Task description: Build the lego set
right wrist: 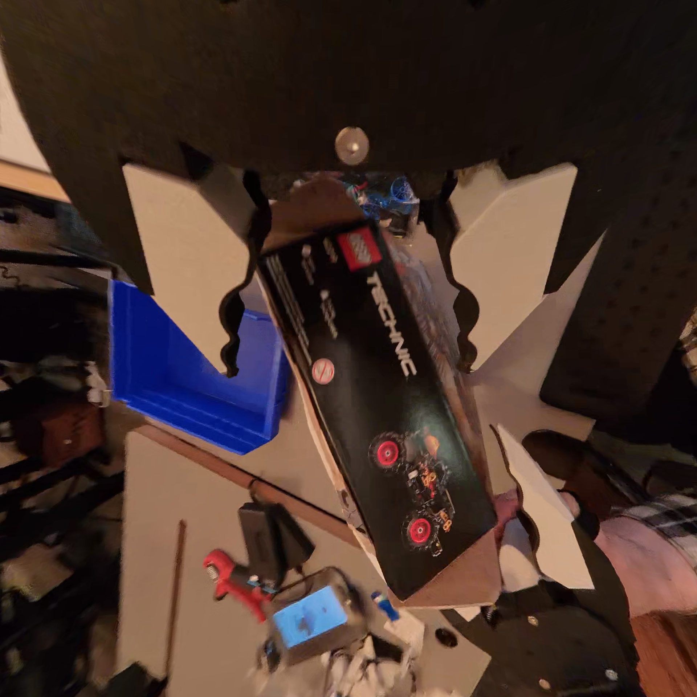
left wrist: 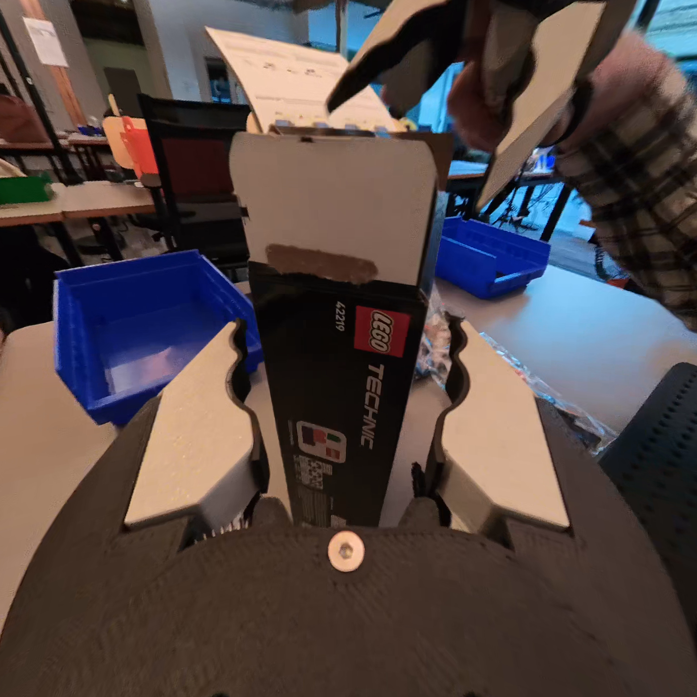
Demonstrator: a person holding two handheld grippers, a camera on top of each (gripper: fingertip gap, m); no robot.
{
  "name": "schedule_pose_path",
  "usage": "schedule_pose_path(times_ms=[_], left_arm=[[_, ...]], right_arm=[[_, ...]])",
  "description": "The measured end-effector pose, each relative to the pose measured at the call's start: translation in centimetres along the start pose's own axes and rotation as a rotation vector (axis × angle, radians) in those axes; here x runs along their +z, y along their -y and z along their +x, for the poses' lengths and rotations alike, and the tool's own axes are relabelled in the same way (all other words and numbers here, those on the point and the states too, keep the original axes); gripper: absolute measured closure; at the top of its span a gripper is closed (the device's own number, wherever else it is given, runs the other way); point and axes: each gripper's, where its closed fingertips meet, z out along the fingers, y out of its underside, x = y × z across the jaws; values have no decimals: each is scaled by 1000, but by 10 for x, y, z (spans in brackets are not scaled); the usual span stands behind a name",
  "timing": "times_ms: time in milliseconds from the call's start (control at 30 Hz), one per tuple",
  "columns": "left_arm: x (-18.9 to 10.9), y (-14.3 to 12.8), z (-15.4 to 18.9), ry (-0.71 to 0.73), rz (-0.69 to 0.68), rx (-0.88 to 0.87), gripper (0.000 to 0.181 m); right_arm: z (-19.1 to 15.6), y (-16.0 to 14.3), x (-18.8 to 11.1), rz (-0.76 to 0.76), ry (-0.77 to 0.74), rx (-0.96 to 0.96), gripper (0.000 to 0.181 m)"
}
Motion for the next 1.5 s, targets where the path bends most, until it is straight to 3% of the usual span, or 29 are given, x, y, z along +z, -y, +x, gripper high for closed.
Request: schedule_pose_path(times_ms=[100, 233, 433, 600, 700, 800, 867, 967, 1067, 1233, 1400, 1500], left_arm=[[7, -3, 1, -34, -7, -13, 83], [16, -12, 5, -80, -34, -11, 90], [20, -12, 3, -64, -21, -45, 92], [18, -13, 9, -17, -43, -19, 90], [16, -12, 8, 19, -54, -22, 81], [-17, 32, -1, 125, 105, 117, 66], [-30, 46, 11, 143, 102, 263, 72], [-26, 52, 33, 150, 73, 493, 82], [-15, 48, 35, 176, 37, 586, 86], [-17, 72, 48, 181, 89, 706, 97], [5, 55, 50, 199, -162, 905, 106], [12, 39, 50, 155, -291, 922, 102]], right_arm=[[-2, -9, 27, -121, 129, -3, 69], [-28, -13, 27, -194, 278, -67, 104], [-24, 0, 5, -173, -38, -353, 125], [-40, -1, -12, -109, -296, -560, 142], [-49, -3, -19, -37, -421, -614, 146], [-55, -7, -21, -16, -456, -623, 148], [-62, -11, -19, -3, -425, -639, 154], [-65, -17, -9, 7, -358, -636, 161], [-64, -16, -7, 14, -323, -634, 168], [-69, -1, -26, 71, -236, -636, 176], [-80, 4, -38, 89, -70, -622, 179], [-85, 5, -42, 91, 10, -603, 176]])
